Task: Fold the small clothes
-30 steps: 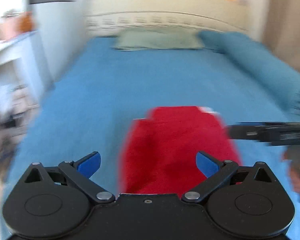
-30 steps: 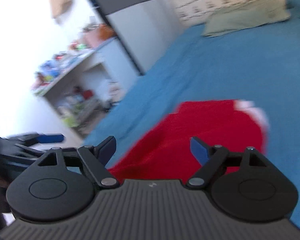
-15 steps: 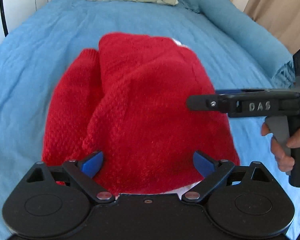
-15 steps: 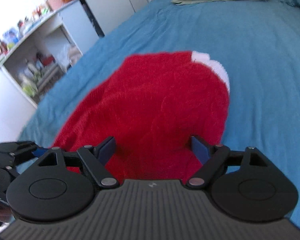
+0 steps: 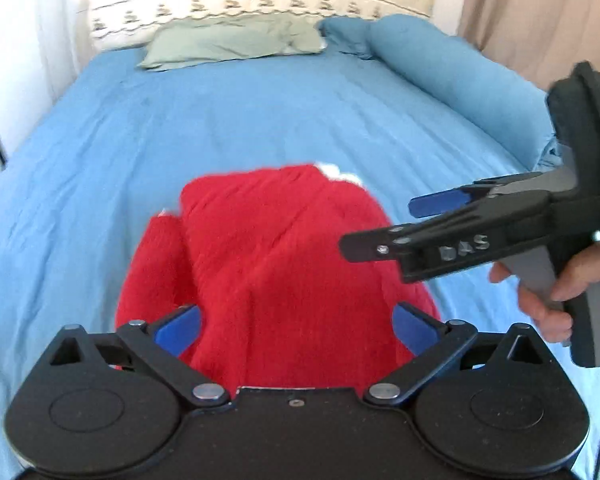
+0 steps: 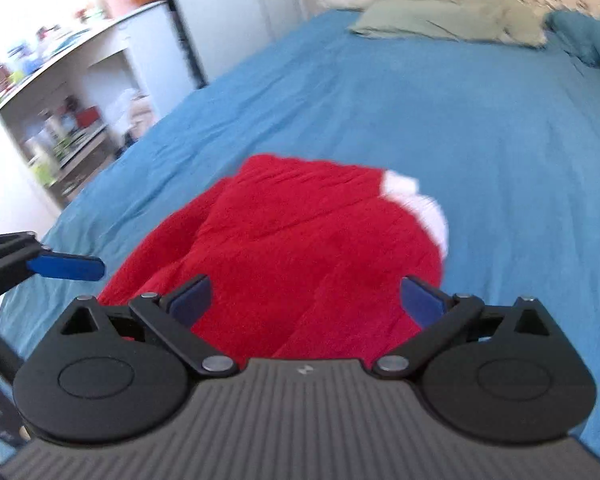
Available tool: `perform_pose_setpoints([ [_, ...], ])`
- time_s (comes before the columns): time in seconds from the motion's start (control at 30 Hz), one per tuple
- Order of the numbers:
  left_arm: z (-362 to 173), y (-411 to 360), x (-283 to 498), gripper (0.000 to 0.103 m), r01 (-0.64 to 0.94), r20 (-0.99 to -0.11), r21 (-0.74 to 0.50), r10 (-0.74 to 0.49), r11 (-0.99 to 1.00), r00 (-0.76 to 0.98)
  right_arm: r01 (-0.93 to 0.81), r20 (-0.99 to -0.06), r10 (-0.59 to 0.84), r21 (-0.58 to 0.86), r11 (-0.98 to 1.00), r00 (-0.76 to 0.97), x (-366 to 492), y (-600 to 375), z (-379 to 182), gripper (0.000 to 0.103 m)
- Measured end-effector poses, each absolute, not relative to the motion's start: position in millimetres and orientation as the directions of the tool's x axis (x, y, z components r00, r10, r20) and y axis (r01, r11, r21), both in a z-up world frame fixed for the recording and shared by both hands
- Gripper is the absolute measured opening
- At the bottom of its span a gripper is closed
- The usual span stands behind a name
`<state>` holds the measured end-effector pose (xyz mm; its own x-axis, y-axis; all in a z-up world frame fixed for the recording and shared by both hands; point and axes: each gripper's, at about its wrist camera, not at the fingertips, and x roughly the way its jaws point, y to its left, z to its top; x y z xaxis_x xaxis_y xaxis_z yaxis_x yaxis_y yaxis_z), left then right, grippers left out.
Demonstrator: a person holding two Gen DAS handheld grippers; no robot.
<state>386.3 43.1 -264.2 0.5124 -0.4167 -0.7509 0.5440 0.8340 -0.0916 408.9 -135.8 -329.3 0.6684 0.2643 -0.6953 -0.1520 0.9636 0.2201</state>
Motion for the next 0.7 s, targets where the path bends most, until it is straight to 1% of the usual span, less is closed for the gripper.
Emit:
perform_pose_setpoints([
  [0.07,-276,29,404,0.103,0.572,-0.764,-0.102,-0.432,0.814,0.479,-0.095,-0.711,0.234,0.231,0.968,0.663,429,-144,-334,0.103],
  [0.13,-296,20,420,0.103,0.581,-0.791,-0.145,-0.446,0.801,0.418,-0.035,-0.754,0.224,0.258,0.966,0.618,450,-151,-347,0.103],
  [0.2,-317,15,430,0.103,0.559,-0.816,-0.154,-0.424,0.814,0.393,0.015,-0.795,0.242,0.3,0.954,0.557,464,-158,-365,0.103],
  [0.27,-329,21,436,0.103,0.523,-0.798,-0.237,-0.471,0.819,0.376,0.042,-0.804,0.245,0.317,0.948,0.542,464,-159,-379,0.103],
  [0.3,-330,23,438,0.103,0.507,-0.793,-0.256,-0.479,0.823,0.377,0.045,-0.801,0.244,0.319,0.947,0.547,462,-162,-383,0.103],
  [0.4,-326,21,442,0.103,0.516,-0.8,-0.242,-0.47,0.822,0.373,0.044,-0.786,0.272,0.354,0.934,0.555,458,-169,-386,0.103],
  [0.5,-310,20,449,0.102,0.524,-0.811,-0.208,-0.445,0.826,0.379,0.05,-0.767,0.298,0.394,0.918,0.569,450,-178,-372,0.103],
  [0.6,-280,50,445,0.103,0.49,-0.785,-0.181,-0.426,0.853,0.451,0.065,-0.718,0.331,0.463,0.884,0.613,433,-201,-347,0.103],
  [0.7,-269,94,449,0.103,0.42,-0.804,-0.15,-0.358,0.895,0.475,0.088,-0.716,0.372,0.516,0.852,0.591,415,-224,-334,0.103],
])
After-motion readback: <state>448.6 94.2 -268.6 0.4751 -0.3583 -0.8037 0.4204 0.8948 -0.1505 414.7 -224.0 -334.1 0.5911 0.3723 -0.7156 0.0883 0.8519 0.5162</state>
